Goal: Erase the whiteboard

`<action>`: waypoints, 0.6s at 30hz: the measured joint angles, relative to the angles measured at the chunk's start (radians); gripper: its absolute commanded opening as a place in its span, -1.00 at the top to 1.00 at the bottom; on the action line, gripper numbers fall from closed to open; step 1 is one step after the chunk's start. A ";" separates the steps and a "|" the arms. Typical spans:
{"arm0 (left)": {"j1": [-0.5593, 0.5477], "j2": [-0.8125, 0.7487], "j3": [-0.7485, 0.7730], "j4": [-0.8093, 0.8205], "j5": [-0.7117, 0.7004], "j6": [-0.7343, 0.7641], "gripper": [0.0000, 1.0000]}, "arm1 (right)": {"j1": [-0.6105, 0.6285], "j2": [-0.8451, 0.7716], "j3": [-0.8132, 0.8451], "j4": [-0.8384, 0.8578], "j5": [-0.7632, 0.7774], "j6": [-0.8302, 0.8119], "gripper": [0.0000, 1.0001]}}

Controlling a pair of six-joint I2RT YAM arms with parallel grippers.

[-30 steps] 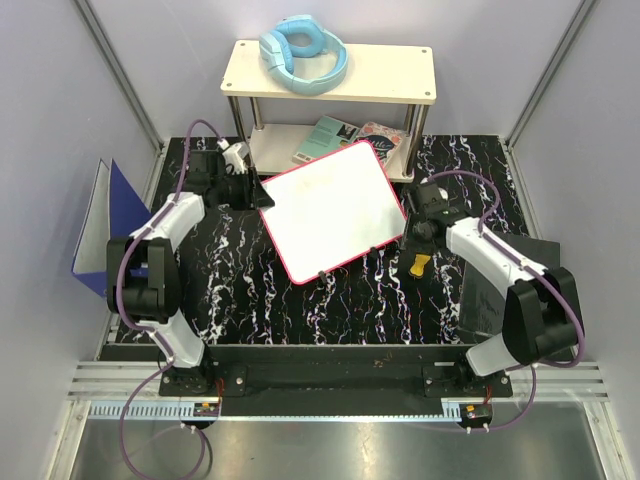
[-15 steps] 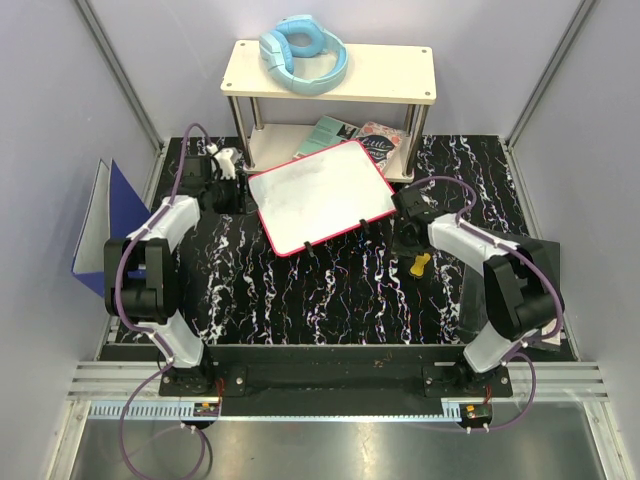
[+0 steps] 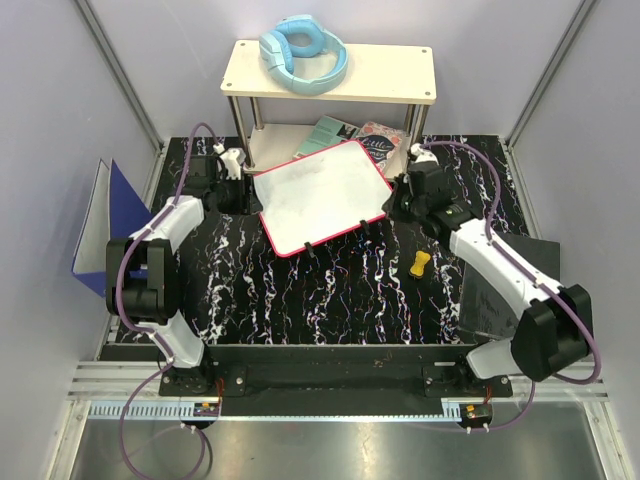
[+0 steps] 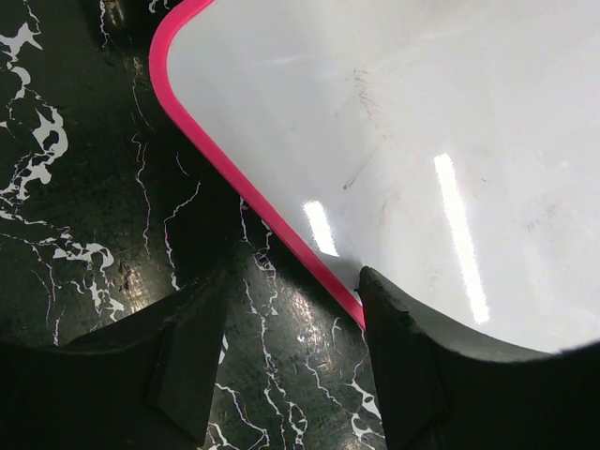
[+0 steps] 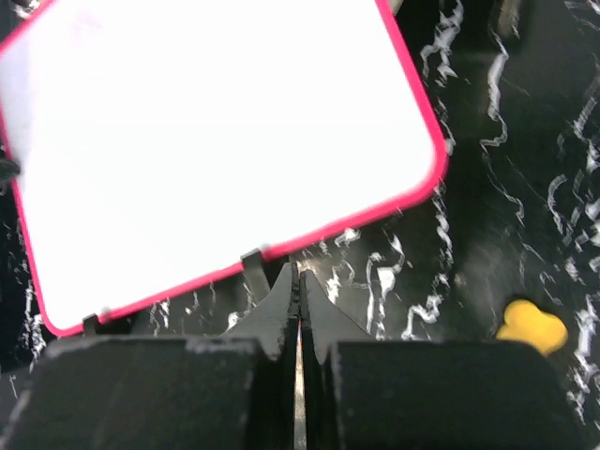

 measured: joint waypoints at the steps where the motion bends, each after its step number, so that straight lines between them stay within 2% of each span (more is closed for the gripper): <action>1: -0.001 0.000 0.000 0.000 0.000 0.000 -0.22 | 0.002 0.012 0.008 0.014 -0.010 -0.002 1.00; 10: -0.013 0.000 0.000 0.003 -0.003 0.000 -0.22 | 0.044 0.229 0.042 0.074 -0.107 -0.004 1.00; 15: -0.029 -0.013 -0.001 0.005 -0.011 0.008 -0.25 | 0.045 0.250 0.058 0.072 -0.113 -0.005 1.00; 18: -0.035 -0.013 -0.007 0.005 -0.017 0.011 -0.36 | 0.050 0.250 0.060 0.072 -0.116 -0.005 1.00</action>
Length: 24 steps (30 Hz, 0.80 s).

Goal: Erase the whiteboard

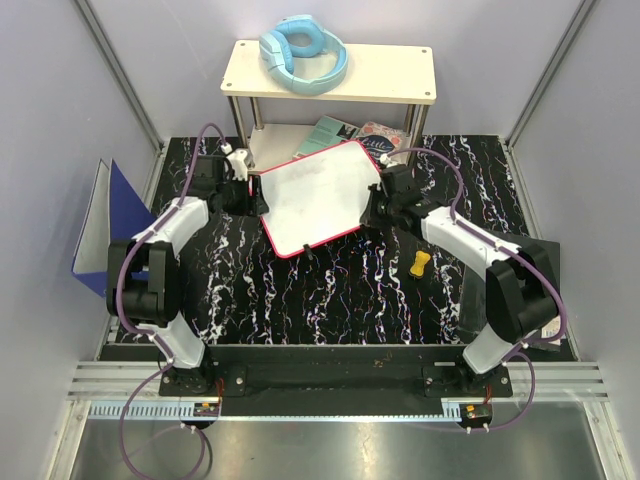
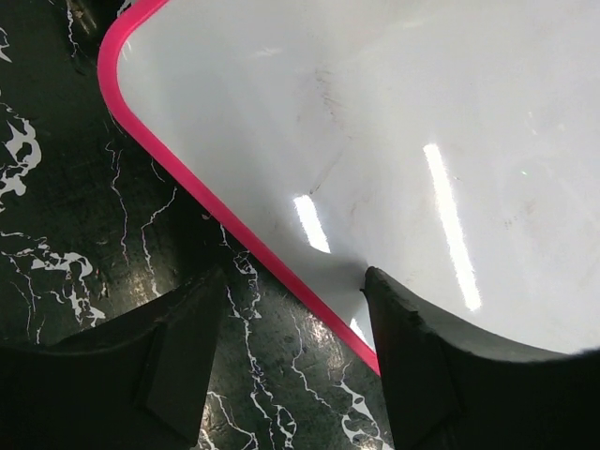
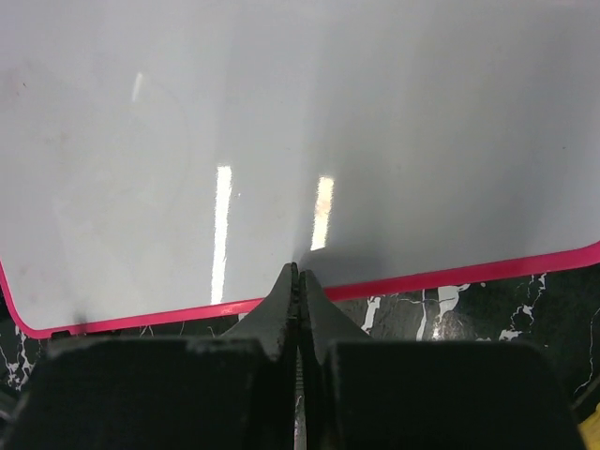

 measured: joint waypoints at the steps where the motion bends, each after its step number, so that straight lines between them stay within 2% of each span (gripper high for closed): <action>1: -0.002 -0.001 -0.002 0.001 -0.003 -0.001 -0.41 | 0.003 0.000 0.000 -0.002 0.000 0.000 1.00; 5: -0.002 -0.016 -0.007 0.000 -0.018 0.000 -0.51 | 0.015 0.000 -0.003 -0.016 0.004 0.002 1.00; 17: -0.005 -0.090 -0.023 -0.001 -0.026 -0.004 -0.87 | 0.024 0.009 -0.075 -0.210 0.007 0.005 1.00; 24: -0.005 -0.223 -0.027 -0.029 -0.026 -0.005 -0.93 | 0.024 0.041 -0.077 -0.237 -0.020 0.005 1.00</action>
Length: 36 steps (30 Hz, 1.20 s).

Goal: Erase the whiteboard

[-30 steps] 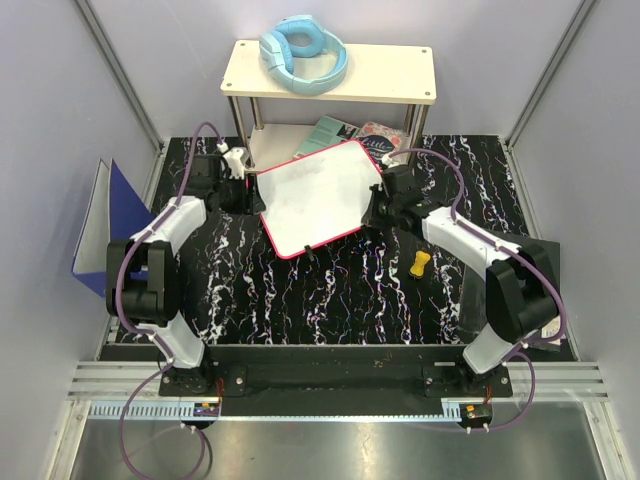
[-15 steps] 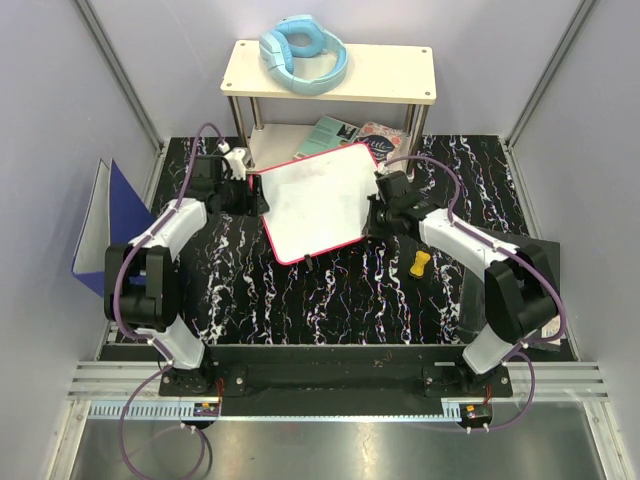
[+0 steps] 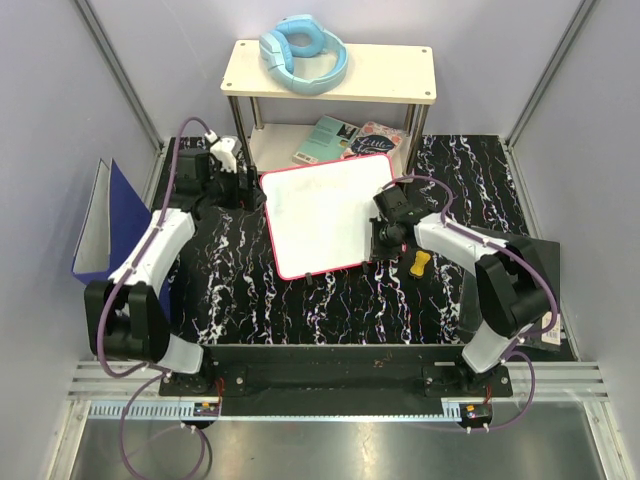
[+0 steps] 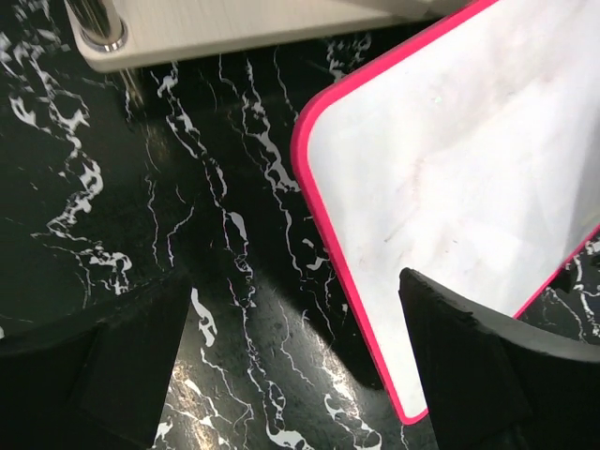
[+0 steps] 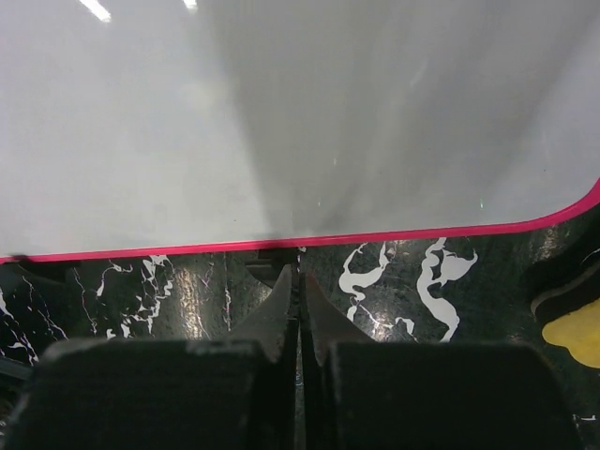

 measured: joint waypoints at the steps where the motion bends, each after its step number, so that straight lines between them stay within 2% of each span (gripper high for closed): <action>1: 0.000 -0.023 -0.002 -0.003 0.001 0.000 -0.93 | 0.000 0.005 0.000 0.000 -0.003 0.000 1.00; 13: 0.000 -0.175 -0.101 -0.042 0.028 -0.019 -0.96 | 0.013 0.003 -0.010 -0.002 -0.043 0.000 1.00; 21: -0.003 -0.289 -0.150 -0.072 0.046 -0.052 -0.98 | 0.014 -0.097 -0.033 -0.026 -0.034 0.001 1.00; 22: -0.003 -0.309 -0.156 -0.077 0.047 -0.057 -0.98 | 0.015 -0.119 -0.033 -0.032 -0.028 0.002 0.87; 24: -0.004 -0.343 -0.166 -0.088 0.050 -0.062 -0.98 | 0.016 -0.172 -0.033 -0.045 -0.015 0.007 0.31; 25: -0.004 -0.360 -0.172 -0.092 0.055 -0.063 -0.98 | 0.016 -0.202 -0.033 -0.051 -0.011 0.010 -0.28; 29: -0.008 -0.426 -0.192 -0.114 0.063 -0.063 -0.98 | 0.018 -0.341 -0.035 -0.056 0.024 0.016 -0.98; 36: -0.010 -0.463 -0.201 -0.139 0.060 -0.058 -0.98 | 0.020 -0.595 -0.054 -0.045 0.138 0.007 -1.00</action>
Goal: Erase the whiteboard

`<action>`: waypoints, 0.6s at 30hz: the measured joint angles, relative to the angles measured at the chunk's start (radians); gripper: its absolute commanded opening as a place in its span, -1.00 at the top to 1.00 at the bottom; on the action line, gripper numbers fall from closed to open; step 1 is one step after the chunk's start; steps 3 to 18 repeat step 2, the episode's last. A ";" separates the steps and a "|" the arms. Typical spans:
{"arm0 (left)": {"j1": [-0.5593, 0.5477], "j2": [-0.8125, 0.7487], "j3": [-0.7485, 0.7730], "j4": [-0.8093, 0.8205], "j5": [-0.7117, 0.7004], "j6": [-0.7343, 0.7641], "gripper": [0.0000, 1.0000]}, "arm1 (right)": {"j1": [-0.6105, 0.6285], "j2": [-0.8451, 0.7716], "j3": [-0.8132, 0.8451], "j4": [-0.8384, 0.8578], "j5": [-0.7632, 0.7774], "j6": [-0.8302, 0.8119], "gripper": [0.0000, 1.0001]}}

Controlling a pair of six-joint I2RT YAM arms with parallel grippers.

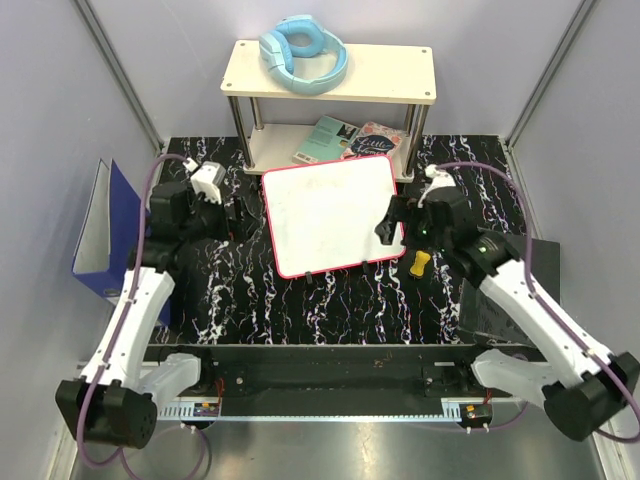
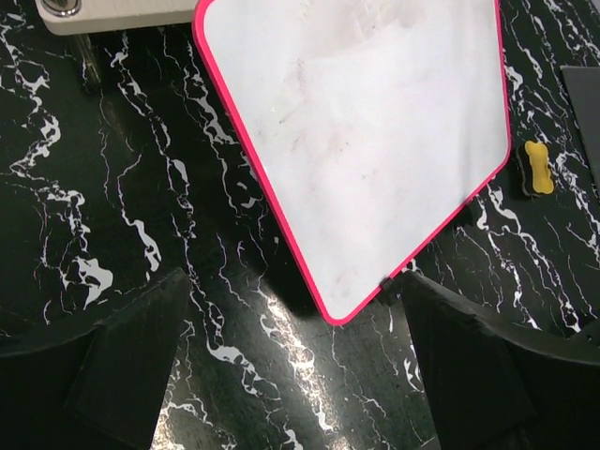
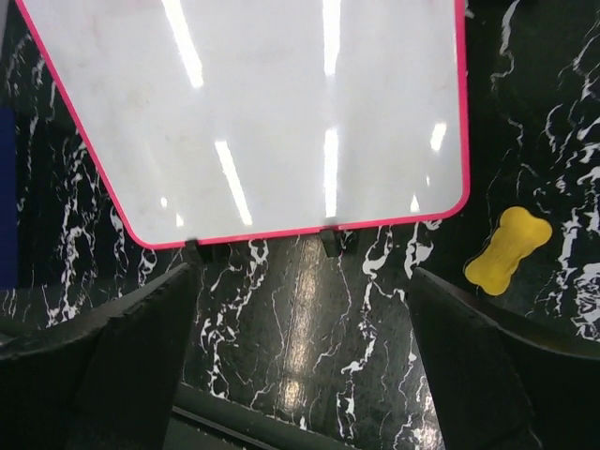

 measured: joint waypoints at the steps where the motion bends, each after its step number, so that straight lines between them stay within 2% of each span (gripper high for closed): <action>1: 0.000 0.000 -0.004 -0.004 0.001 0.003 -0.98 | 0.000 -0.024 -0.006 0.006 0.009 -0.001 -1.00; 18: 0.000 0.000 -0.008 -0.009 0.002 0.007 -0.98 | 0.000 -0.055 -0.016 0.016 0.025 -0.004 -1.00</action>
